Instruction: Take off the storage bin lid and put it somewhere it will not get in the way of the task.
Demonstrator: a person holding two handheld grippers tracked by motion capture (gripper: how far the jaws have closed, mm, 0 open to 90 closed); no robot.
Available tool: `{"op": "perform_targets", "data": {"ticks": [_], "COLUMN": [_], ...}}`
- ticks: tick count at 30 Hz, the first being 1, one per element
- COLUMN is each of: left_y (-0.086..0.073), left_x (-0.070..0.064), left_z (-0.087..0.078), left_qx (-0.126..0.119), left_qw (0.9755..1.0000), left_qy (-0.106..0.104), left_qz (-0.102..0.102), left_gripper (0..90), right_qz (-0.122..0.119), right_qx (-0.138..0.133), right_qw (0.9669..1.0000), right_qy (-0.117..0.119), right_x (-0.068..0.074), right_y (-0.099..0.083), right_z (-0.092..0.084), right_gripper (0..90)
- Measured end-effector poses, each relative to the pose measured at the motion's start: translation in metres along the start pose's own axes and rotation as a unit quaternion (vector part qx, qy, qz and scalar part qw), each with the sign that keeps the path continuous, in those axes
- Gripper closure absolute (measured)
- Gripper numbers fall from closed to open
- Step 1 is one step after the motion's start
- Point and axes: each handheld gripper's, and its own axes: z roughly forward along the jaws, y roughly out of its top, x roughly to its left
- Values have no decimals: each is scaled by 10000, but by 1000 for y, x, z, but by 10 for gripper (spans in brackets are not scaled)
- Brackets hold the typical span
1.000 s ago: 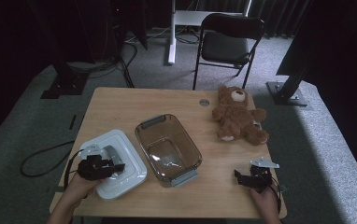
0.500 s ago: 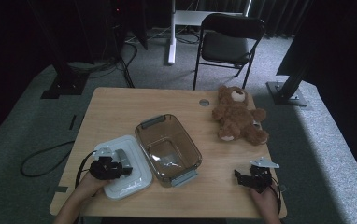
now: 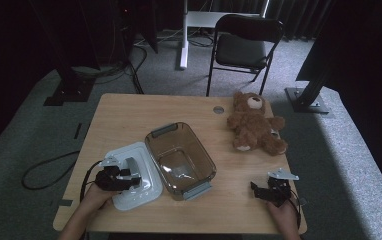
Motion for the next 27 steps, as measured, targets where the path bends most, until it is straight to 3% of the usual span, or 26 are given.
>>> {"op": "perform_targets", "data": {"ticks": [4,5,8,10,11,15,16,19,24,27], "left_y": [-3,-4,-7,-11,-13,-20,-22,-28,-37,-43], "left_x": [-1,0,1,1,2,6,8,11,16,20], "left_z": [-9,-11,-18,-21,-24,-33,-35,-39,-43,-45], "left_qx": [-72,-54,-82,-39,-28,48,74,57,96,43], "left_qw": [9997,9995,9985,9979,9969,9945,9942,9928,9906,9881], "left_qy": [237,313,543,644,786,1030,1045,1159,1315,1467], "left_qz": [15,-17,-65,-43,-43,-176,-230,-308,-367,-451], "left_gripper": [249,188,161,95,95,81,1,5,6,6], "right_qz": [-2,-2,1,1,3,36,43,106,-50,80], "right_qx": [4,4,6,9,10,24,22,65,307,405], "right_qw": [10000,10000,10000,10000,10000,10000,10000,9999,9995,9991], "right_qy": [-2,-2,-7,-10,-9,-54,-64,-113,9,120], "right_x": [0,0,0,0,0,1,1,1,3,4], "right_y": [0,0,0,1,1,1,1,3,8,11], "right_z": [0,0,0,1,1,1,1,2,1,1], "right_gripper": [140,140,135,133,133,125,125,125,112,111]}}
